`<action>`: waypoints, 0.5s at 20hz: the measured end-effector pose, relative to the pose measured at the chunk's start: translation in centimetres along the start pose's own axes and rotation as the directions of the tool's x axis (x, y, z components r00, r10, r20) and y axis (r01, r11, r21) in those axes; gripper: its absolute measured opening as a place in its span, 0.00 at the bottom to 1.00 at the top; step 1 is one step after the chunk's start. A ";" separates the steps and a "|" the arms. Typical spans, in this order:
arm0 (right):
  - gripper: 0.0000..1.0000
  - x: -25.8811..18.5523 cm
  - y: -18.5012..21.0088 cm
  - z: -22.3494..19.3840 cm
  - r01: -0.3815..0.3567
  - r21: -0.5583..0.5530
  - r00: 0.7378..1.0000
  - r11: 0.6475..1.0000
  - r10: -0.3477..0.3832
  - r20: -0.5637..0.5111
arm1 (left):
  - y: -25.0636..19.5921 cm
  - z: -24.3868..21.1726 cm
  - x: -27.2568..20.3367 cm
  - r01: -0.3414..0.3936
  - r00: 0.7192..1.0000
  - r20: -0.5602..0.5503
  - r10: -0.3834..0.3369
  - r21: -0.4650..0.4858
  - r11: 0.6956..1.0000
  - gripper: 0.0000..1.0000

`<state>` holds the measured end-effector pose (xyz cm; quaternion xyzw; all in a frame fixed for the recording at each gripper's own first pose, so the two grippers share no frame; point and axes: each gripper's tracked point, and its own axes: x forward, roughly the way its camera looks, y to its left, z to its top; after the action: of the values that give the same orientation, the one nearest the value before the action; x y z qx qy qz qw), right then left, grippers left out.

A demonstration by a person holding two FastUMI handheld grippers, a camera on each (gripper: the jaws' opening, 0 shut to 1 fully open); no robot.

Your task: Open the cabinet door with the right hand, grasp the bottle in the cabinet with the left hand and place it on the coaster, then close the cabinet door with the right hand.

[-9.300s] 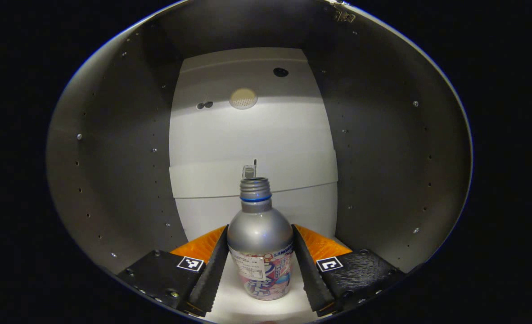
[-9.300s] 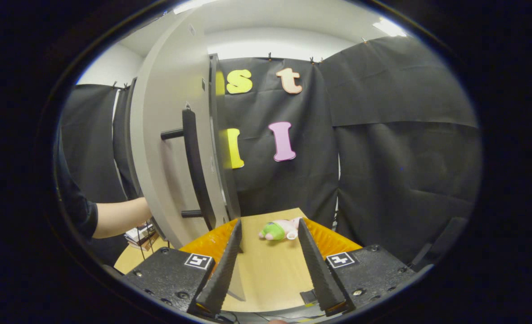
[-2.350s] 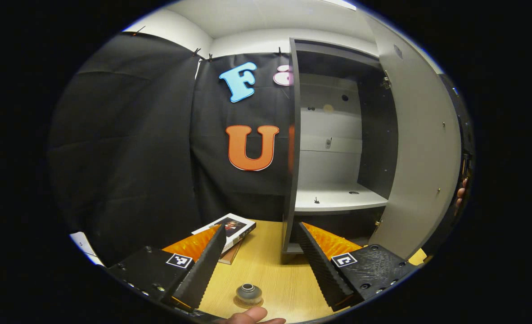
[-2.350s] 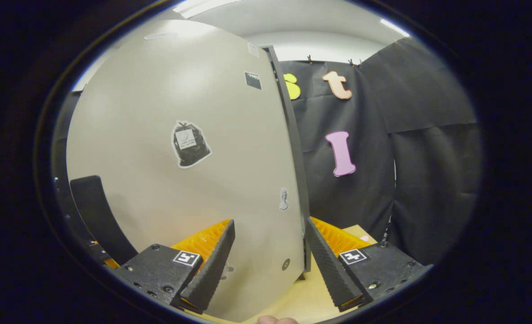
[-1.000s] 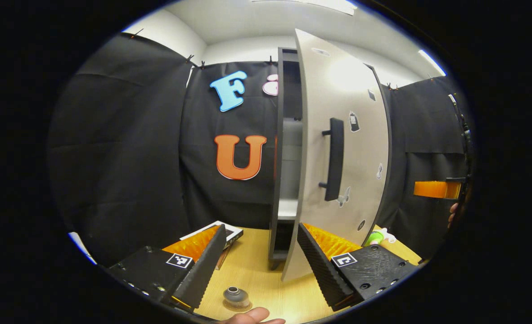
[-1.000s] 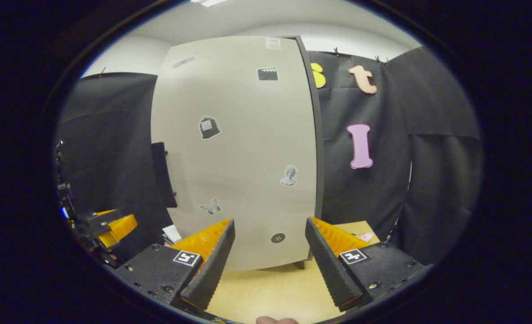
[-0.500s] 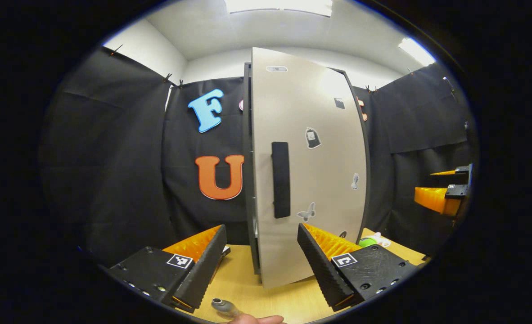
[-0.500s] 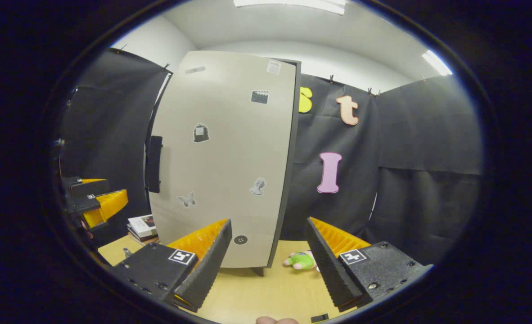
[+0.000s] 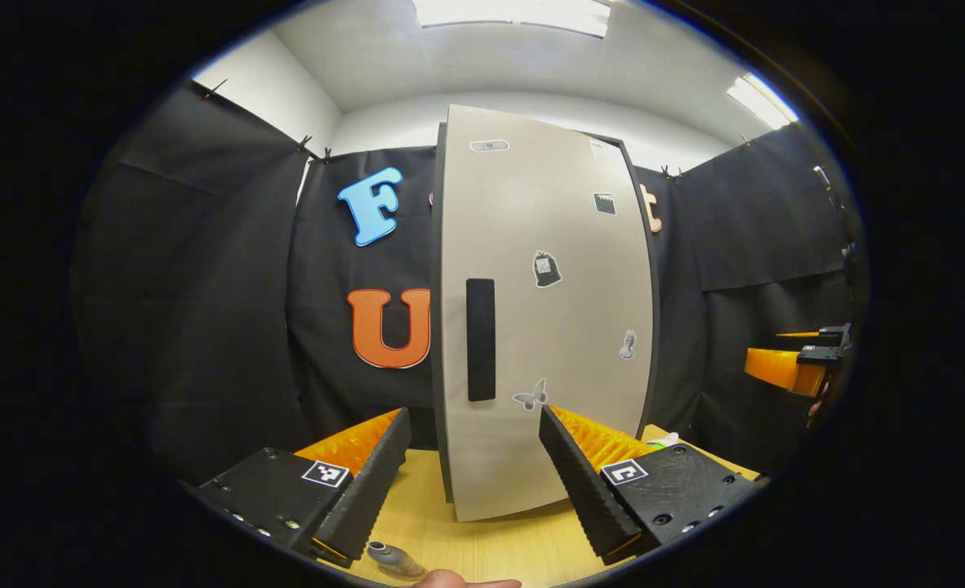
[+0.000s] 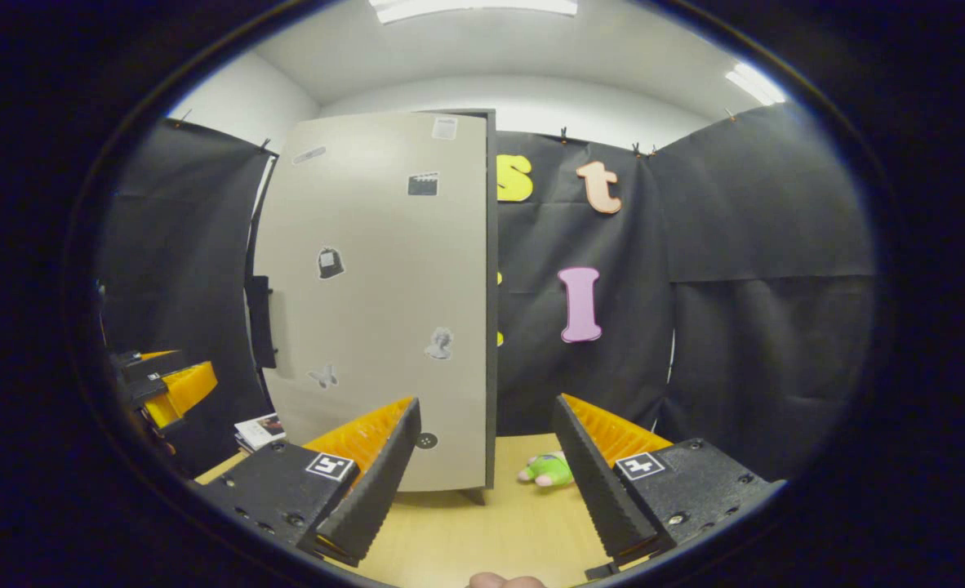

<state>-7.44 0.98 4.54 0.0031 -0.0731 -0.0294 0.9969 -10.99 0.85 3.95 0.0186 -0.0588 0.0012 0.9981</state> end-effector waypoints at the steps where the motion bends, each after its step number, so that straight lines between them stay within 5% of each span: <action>1: 1.00 0.0 0.1 -0.1 -0.005 0.009 1.000 1.000 0.005 -0.008 | 0.0 0.1 0.0 -0.004 1.000 0.002 0.004 -0.001 1.000 0.96; 10: 1.00 0.7 -0.2 -1.3 -0.006 0.014 0.999 1.000 0.007 -0.044 | 0.6 -0.3 0.0 -0.028 0.999 -0.027 0.028 0.000 1.000 0.96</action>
<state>-6.55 0.70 3.36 0.0103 -0.0513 -0.0255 0.9983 -11.00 1.41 3.71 0.0176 -0.0455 0.0154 0.9987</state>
